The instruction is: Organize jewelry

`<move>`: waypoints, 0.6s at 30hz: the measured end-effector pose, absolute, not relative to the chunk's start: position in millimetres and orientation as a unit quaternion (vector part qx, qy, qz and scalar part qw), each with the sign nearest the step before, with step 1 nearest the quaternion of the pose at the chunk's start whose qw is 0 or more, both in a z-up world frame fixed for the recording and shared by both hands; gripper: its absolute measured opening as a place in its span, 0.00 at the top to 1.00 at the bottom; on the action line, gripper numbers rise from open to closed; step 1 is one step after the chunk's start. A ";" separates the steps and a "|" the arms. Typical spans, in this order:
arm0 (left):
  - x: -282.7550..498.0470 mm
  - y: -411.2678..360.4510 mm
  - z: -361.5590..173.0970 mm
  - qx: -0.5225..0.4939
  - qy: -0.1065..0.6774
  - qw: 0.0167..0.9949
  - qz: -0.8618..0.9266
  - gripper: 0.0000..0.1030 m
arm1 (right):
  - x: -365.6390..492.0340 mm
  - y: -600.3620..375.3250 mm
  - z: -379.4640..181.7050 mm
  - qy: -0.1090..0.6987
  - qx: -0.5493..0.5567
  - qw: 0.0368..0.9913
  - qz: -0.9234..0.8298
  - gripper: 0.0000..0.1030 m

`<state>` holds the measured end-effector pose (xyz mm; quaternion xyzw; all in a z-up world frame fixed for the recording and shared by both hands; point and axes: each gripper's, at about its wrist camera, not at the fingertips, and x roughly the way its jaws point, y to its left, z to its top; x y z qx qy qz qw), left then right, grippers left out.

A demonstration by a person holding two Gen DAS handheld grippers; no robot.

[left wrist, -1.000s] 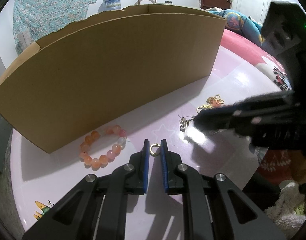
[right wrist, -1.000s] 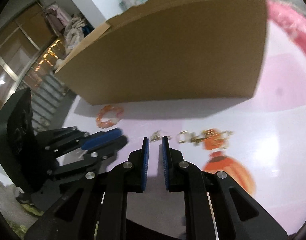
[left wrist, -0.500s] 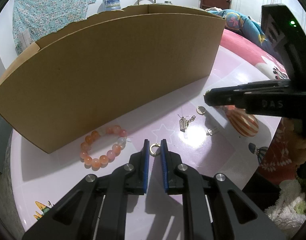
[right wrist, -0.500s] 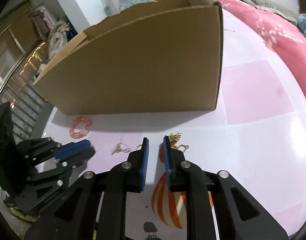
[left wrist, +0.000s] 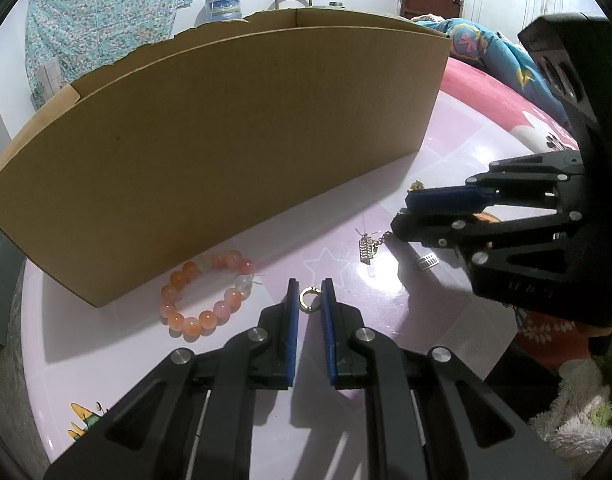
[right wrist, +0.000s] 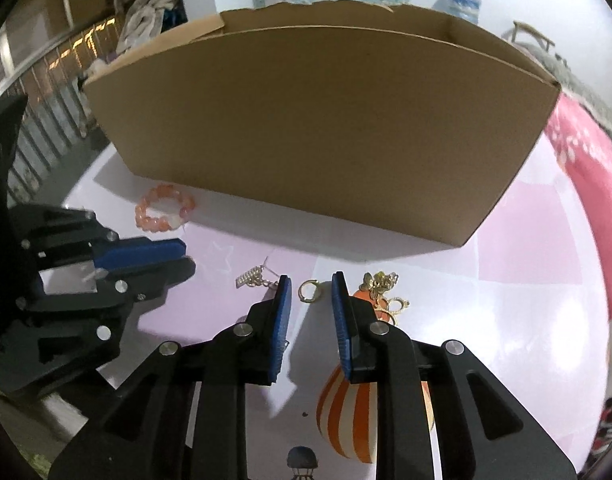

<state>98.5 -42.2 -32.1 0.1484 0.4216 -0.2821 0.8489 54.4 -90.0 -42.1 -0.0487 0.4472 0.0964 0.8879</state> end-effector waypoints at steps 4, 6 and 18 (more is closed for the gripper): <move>98.5 -44.0 -32.1 0.148 0.421 0.849 -0.282 0.90 | 54.7 -82.4 -42.9 0.449 -0.059 0.886 0.098 0.91; 98.8 -44.1 -32.7 0.147 0.421 0.849 -0.283 0.90 | 53.7 -80.6 -43.5 0.448 -0.054 0.887 0.099 0.91; 98.1 -38.7 -31.9 0.142 0.420 0.848 -0.289 0.90 | 54.9 -84.2 -40.8 0.448 -0.024 0.888 0.098 0.98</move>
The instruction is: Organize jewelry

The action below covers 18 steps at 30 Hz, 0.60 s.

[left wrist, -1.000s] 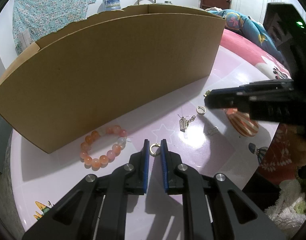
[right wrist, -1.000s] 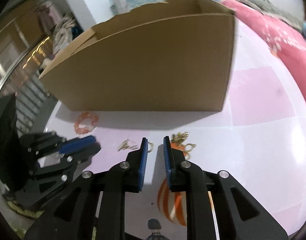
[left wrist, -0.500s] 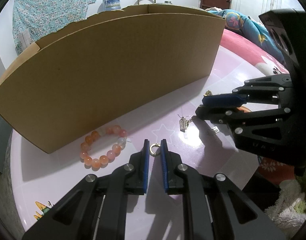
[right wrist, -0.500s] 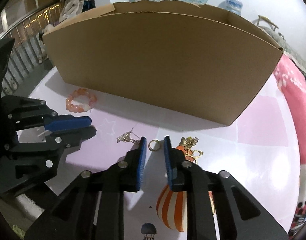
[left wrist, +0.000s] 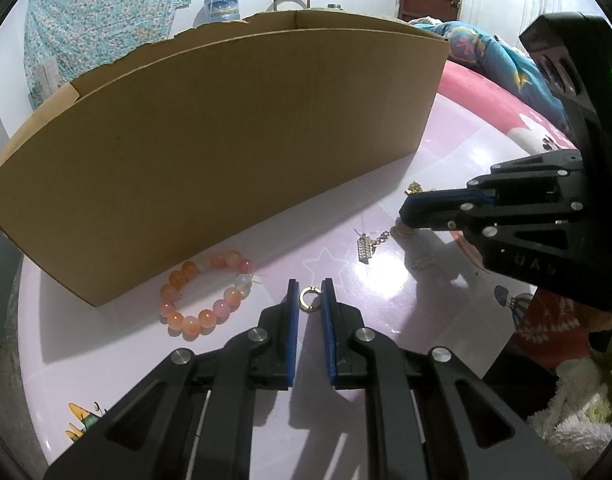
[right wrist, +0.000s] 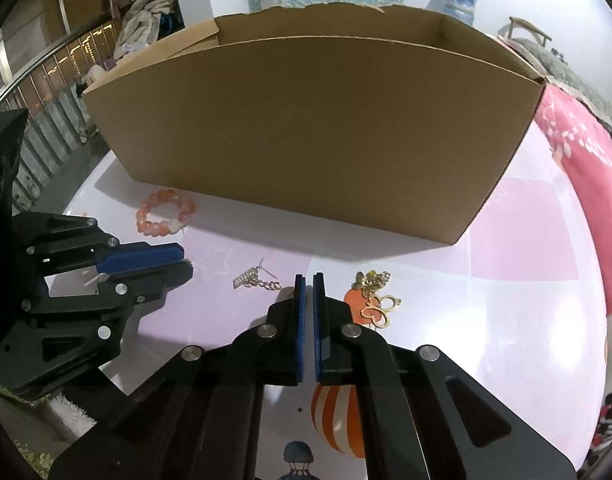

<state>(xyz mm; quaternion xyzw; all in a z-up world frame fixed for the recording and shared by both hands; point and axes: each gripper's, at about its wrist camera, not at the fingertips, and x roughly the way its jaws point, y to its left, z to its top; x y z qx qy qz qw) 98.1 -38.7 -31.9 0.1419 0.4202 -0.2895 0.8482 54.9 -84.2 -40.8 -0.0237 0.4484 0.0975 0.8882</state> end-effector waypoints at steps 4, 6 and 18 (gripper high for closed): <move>97.4 -38.5 -31.6 0.143 0.423 0.846 -0.292 0.90 | 54.4 -90.4 -36.0 0.446 -0.018 0.889 0.101 0.94; 96.7 -38.3 -31.4 0.145 0.423 0.845 -0.293 0.90 | 56.4 -101.3 -35.7 0.449 -0.019 0.887 0.106 0.89; 97.2 -44.3 -32.2 0.162 0.422 0.842 -0.294 0.90 | 62.4 -95.7 -40.0 0.459 -0.105 0.870 0.143 0.85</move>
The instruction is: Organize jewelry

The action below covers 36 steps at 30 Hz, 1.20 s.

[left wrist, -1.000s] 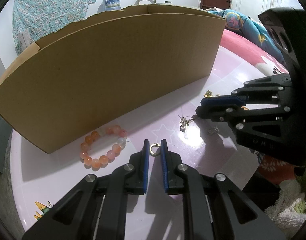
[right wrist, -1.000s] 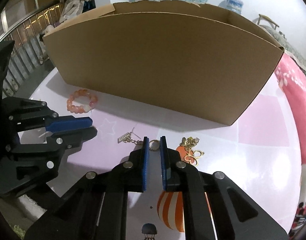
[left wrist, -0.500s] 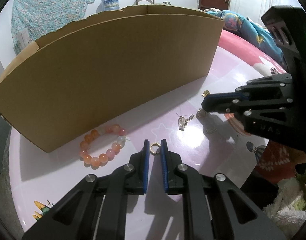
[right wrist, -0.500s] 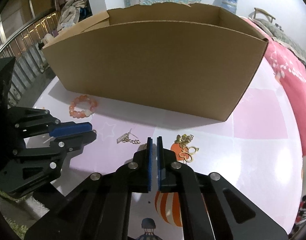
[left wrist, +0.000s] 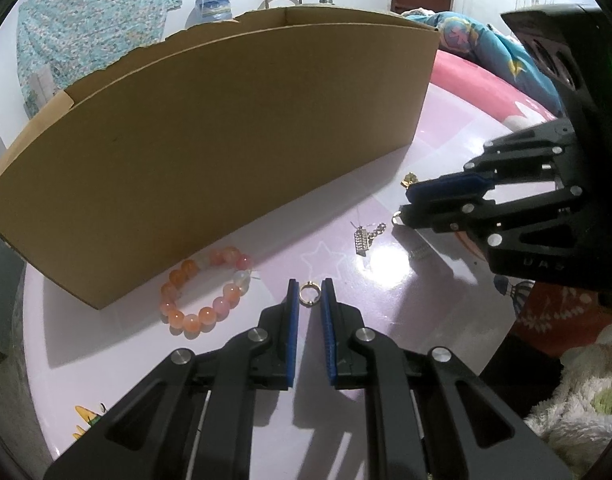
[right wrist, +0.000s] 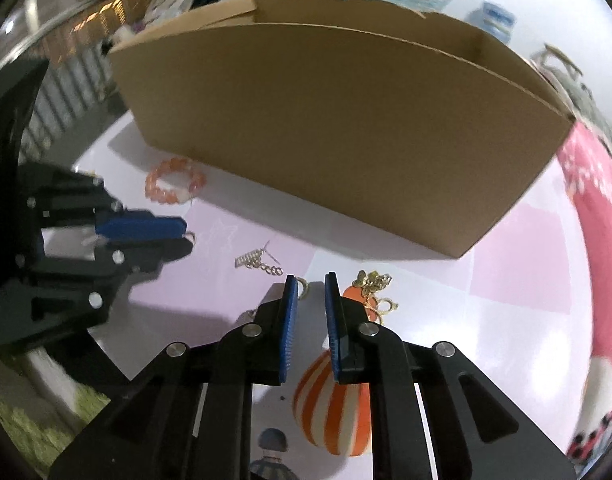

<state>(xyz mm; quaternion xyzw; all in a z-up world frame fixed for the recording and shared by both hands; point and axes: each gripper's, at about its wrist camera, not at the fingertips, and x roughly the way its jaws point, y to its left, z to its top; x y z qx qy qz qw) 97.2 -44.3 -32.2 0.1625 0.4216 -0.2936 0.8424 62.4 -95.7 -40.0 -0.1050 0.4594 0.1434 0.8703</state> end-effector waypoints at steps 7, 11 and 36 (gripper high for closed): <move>97.1 -44.8 -32.6 0.162 0.422 0.843 -0.293 0.90 | 64.3 -91.2 -40.9 0.462 -0.132 0.859 0.176 0.80; 96.7 -44.8 -33.2 0.163 0.422 0.843 -0.292 0.90 | 65.2 -87.5 -42.8 0.464 -0.134 0.857 0.181 0.80; 96.0 -41.9 -33.0 0.163 0.418 0.845 -0.291 0.90 | 48.9 -109.9 -35.2 0.459 -0.079 0.874 0.140 0.95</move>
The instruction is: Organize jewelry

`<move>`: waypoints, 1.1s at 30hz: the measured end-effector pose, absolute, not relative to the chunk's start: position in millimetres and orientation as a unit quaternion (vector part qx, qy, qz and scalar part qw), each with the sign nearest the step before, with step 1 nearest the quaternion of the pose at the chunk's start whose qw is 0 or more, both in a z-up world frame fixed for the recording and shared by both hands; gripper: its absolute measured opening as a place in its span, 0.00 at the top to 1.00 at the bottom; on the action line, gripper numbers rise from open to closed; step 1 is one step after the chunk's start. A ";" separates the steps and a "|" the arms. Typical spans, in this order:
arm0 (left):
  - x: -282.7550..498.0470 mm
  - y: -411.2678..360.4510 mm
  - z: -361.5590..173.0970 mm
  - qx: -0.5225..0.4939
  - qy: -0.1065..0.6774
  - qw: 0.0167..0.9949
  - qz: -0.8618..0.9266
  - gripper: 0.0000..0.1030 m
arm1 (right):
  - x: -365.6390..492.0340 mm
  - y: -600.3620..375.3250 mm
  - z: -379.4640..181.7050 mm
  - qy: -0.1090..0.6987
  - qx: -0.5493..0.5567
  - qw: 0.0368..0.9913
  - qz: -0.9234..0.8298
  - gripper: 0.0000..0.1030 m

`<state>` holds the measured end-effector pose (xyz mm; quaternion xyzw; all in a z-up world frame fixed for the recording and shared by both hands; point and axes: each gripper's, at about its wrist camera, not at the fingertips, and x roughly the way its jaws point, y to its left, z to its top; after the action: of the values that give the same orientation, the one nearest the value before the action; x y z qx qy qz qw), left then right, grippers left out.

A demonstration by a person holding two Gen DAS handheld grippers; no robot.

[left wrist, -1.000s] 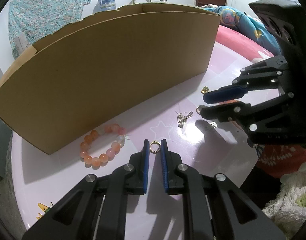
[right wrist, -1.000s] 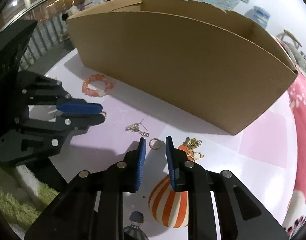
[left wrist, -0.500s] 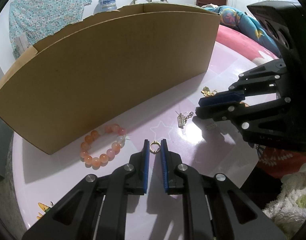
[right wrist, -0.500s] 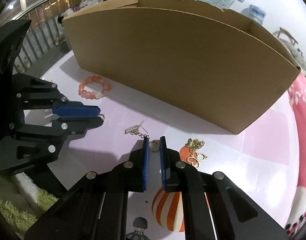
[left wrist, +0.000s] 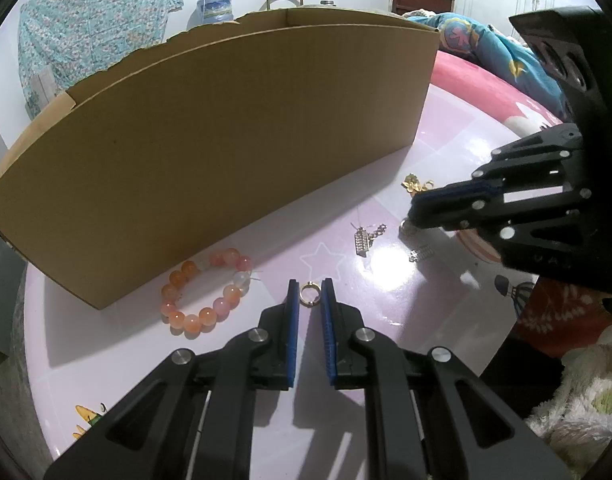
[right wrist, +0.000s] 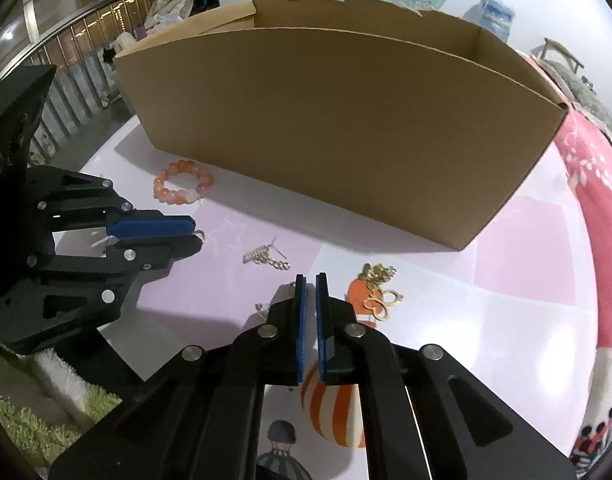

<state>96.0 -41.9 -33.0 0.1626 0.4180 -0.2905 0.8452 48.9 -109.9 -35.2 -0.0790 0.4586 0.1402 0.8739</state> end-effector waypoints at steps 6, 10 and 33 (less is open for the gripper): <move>95.6 -41.5 -33.2 0.162 0.419 0.845 -0.290 0.90 | 46.0 -121.5 -33.0 0.467 -0.072 0.872 0.127 0.95; 95.3 -42.0 -33.1 0.163 0.419 0.845 -0.291 0.90 | 45.6 -115.3 -37.3 0.471 -0.077 0.869 0.130 0.91; 95.4 -41.8 -32.8 0.163 0.418 0.845 -0.291 0.90 | 48.9 -98.5 -35.2 0.457 -0.131 0.860 0.188 0.83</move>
<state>95.4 -41.8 -32.8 0.1626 0.4181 -0.2911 0.8450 48.9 -98.5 -35.2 -0.1311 0.4566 0.1877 0.8597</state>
